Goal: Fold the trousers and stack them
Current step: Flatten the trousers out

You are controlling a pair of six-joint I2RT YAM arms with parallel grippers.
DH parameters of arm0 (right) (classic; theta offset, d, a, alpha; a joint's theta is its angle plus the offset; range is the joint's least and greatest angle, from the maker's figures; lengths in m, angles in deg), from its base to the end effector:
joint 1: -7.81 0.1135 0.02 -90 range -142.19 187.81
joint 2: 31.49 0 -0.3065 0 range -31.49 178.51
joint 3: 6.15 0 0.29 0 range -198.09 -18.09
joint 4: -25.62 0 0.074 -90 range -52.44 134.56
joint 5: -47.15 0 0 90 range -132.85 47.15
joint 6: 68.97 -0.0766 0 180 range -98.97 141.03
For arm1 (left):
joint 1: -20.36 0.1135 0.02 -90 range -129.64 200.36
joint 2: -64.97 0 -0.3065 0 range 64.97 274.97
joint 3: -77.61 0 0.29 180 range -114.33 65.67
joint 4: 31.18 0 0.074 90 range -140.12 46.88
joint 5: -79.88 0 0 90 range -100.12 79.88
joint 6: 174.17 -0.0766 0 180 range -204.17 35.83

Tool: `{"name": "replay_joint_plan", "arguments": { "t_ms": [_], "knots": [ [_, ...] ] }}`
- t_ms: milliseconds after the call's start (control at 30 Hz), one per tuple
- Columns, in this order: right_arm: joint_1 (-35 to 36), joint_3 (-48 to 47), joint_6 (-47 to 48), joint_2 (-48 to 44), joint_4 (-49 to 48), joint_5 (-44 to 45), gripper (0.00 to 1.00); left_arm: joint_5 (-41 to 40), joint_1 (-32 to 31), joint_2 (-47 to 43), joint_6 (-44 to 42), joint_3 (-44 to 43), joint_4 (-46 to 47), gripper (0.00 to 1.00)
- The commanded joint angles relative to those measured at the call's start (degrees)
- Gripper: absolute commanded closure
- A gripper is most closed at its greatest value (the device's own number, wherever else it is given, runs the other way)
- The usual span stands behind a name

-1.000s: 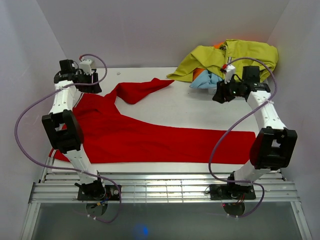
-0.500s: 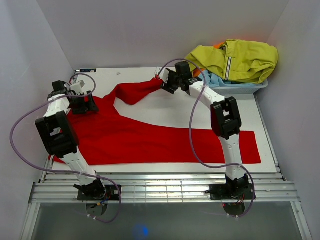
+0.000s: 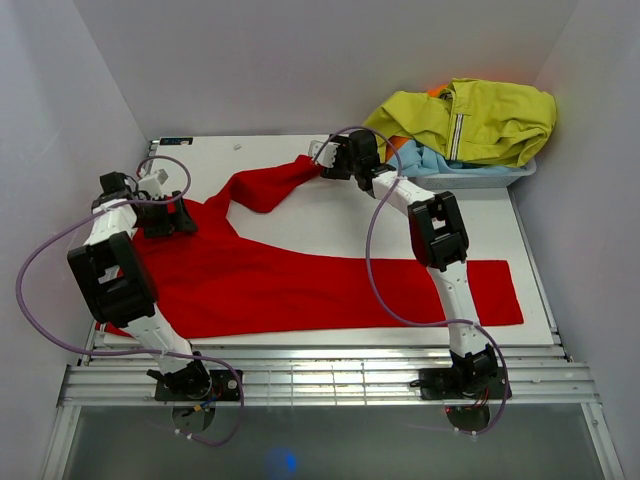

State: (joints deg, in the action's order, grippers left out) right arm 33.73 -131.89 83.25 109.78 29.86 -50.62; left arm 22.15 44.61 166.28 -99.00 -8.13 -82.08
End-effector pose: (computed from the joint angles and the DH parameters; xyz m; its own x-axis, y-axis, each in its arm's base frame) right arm 0.6067 0.3064 0.1769 0.3426 -0.8081 -0.4791 -0.5243 0.2586 -0.8113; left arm 0.3951 0.1331 0.2090 -0.8472 -0.1443 -0.5112 0.0661 0.9263 -0.3710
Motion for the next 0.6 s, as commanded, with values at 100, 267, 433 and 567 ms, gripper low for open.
{"name": "replay_joint_plan", "arguments": {
  "t_ms": [100, 267, 433, 567],
  "knots": [
    [0.72, -2.29, 4.49, 1.10, -1.89, -4.53, 0.24, 2.09, 0.27, -1.74, -0.55, -1.96, -2.08, 0.04],
    [1.51, -4.16, 8.18, 3.22, 0.77, -7.26, 0.32, 2.88, 0.45, -2.70, 0.06, -3.98, -2.35, 0.04],
    [2.04, -5.38, 7.31, 3.92, 0.50, -7.09, 0.92, -3.60, 0.71, -6.65, 2.87, -4.86, -0.16, 0.02],
    [2.30, -1.70, 4.50, 0.33, -1.87, -3.75, 0.92, -7.13, 1.41, -6.05, 3.23, -4.25, 1.69, 0.02]
  ]
}}
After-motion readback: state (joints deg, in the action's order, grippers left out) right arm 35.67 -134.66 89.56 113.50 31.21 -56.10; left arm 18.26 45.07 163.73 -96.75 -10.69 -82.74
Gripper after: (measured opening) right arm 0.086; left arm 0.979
